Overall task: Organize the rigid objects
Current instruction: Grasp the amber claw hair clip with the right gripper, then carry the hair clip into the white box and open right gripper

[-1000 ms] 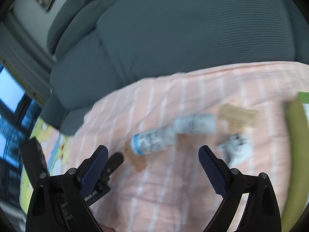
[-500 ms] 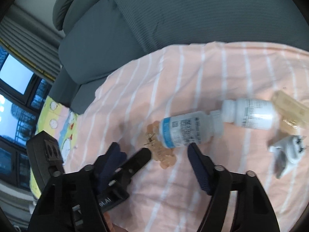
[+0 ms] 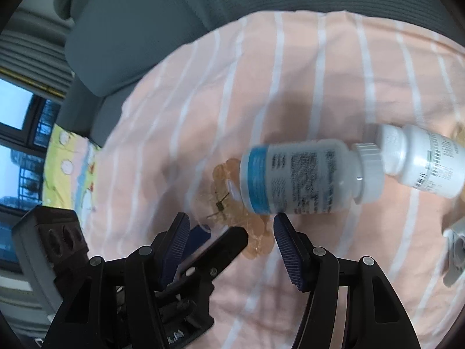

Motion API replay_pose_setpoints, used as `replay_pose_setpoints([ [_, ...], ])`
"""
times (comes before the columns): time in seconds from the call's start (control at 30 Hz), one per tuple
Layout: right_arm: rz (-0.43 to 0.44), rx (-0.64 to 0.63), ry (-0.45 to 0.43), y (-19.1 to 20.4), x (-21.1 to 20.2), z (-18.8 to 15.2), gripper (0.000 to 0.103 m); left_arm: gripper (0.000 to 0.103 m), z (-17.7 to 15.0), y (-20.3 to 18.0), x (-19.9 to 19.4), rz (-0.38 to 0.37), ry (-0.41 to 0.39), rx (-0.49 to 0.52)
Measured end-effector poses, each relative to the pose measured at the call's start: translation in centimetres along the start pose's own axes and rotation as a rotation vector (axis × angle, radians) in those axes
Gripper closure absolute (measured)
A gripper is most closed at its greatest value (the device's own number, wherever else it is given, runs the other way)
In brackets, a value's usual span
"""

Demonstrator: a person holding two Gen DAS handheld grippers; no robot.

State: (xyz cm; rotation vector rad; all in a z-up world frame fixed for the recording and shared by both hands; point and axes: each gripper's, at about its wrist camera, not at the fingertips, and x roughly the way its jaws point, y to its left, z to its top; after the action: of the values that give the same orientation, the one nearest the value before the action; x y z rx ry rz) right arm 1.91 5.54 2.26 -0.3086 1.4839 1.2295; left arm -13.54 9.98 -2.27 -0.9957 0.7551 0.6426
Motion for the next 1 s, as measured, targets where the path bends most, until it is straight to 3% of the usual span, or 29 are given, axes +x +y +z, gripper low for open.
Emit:
replay_pose_setpoints([
  [0.07, -0.016, -0.005, 0.013, 0.1, 0.9, 0.3, 0.04, 0.055, 0.1, 0.2, 0.4, 0.016, 0.021, -0.012],
  [0.13, -0.019, -0.003, 0.022, 0.0, 1.6, 0.5, 0.039, 0.064, 0.2, 0.2, 0.6, -0.003, 0.027, -0.017],
  [0.27, 0.051, 0.008, 0.032, -0.5, 2.5, 0.6, 0.046, 0.074, 0.3, 0.1, 0.8, -0.041, 0.046, -0.027],
  [0.5, 0.099, 0.017, 0.004, -1.1, 2.3, 0.4, 0.047, 0.076, 0.3, -0.8, 0.2, -0.033, 0.054, 0.021],
  [1.0, 0.09, 0.049, -0.23, -2.1, -6.7, -3.9, 0.047, 0.075, -2.9, -7.0, -3.9, -0.13, -0.046, 0.266],
])
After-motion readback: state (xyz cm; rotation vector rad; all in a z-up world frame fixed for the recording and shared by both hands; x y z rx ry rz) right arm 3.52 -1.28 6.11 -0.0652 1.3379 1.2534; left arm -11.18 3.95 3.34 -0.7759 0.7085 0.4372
